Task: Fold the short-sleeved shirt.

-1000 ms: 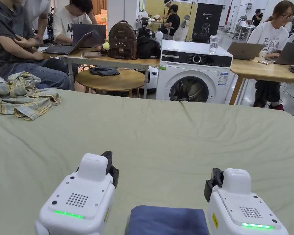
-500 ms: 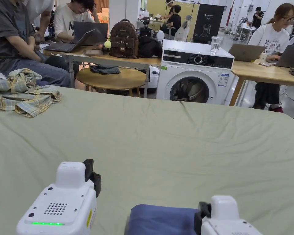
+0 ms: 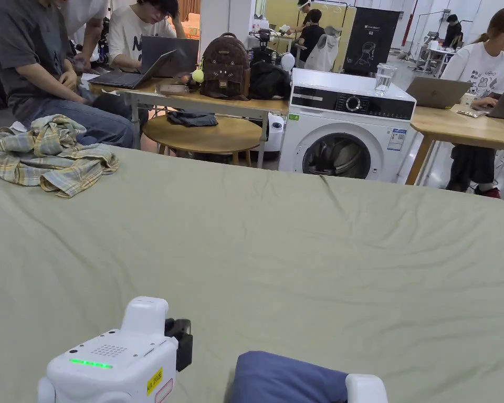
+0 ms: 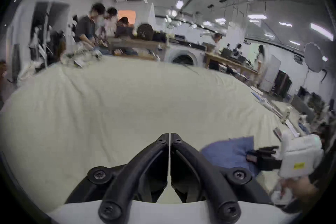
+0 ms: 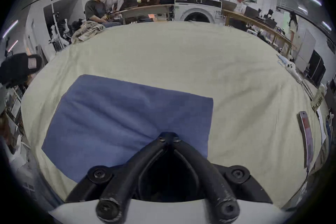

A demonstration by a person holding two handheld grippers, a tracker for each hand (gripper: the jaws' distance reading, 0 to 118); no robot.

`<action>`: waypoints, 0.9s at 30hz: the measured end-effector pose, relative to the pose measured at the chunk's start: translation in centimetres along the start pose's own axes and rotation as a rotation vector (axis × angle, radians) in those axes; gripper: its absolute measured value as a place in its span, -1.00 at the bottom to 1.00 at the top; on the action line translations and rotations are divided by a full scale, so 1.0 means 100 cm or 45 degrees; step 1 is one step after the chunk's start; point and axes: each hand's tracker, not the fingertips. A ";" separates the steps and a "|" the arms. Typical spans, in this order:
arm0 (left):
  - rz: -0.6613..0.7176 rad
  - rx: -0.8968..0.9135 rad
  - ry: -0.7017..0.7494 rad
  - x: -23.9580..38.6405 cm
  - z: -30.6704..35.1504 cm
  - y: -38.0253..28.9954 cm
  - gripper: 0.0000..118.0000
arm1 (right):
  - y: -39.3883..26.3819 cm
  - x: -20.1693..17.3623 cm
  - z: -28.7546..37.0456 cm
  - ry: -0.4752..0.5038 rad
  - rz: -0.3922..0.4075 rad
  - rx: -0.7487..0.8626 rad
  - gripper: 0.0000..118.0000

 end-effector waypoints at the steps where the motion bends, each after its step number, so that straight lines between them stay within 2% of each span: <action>1: 0.019 -0.028 -0.053 -0.004 -0.004 0.000 -1.00 | -0.001 -0.001 0.000 -0.001 0.005 0.002 -1.00; 3: 0.042 -0.156 -0.185 -0.011 -0.013 -0.002 -0.94 | -0.001 -0.001 0.001 -0.006 0.015 0.005 -1.00; 4: 0.058 -0.205 -0.223 -0.015 -0.018 -0.002 -0.81 | -0.001 -0.001 0.001 -0.008 0.019 0.005 -1.00; 5: 0.060 -0.269 -0.255 -0.018 -0.022 -0.002 -0.53 | -0.001 -0.002 0.001 -0.008 0.020 0.005 -1.00; 8: 0.149 -0.366 -0.399 -0.028 -0.032 -0.006 0.10 | 0.000 0.000 0.001 -0.003 0.017 0.000 -1.00; 9: 0.210 -0.400 -0.468 -0.034 -0.036 -0.006 0.20 | 0.000 0.001 0.000 0.000 0.016 -0.002 -1.00; 13: 0.501 -0.489 -0.733 -0.051 -0.057 -0.014 0.21 | 0.001 0.001 0.000 0.003 0.013 -0.009 -1.00; 15: 0.583 -0.553 -0.819 -0.056 -0.074 -0.023 0.21 | 0.001 0.000 0.000 0.000 0.016 -0.009 -1.00; 18: 0.645 -0.669 -0.880 -0.046 -0.088 -0.036 0.21 | 0.001 0.000 0.001 -0.002 0.014 -0.006 -1.00; 20: 0.660 -0.730 -0.855 -0.038 -0.097 -0.044 0.21 | 0.001 0.000 0.001 0.001 0.010 -0.007 -1.00; 22: 0.705 -0.699 -0.959 -0.033 -0.105 -0.048 0.21 | 0.001 0.001 0.001 0.003 0.004 -0.007 -1.00; 27: 0.691 -0.676 -0.988 -0.012 -0.111 -0.048 0.21 | 0.001 0.001 0.001 0.000 0.004 -0.009 -1.00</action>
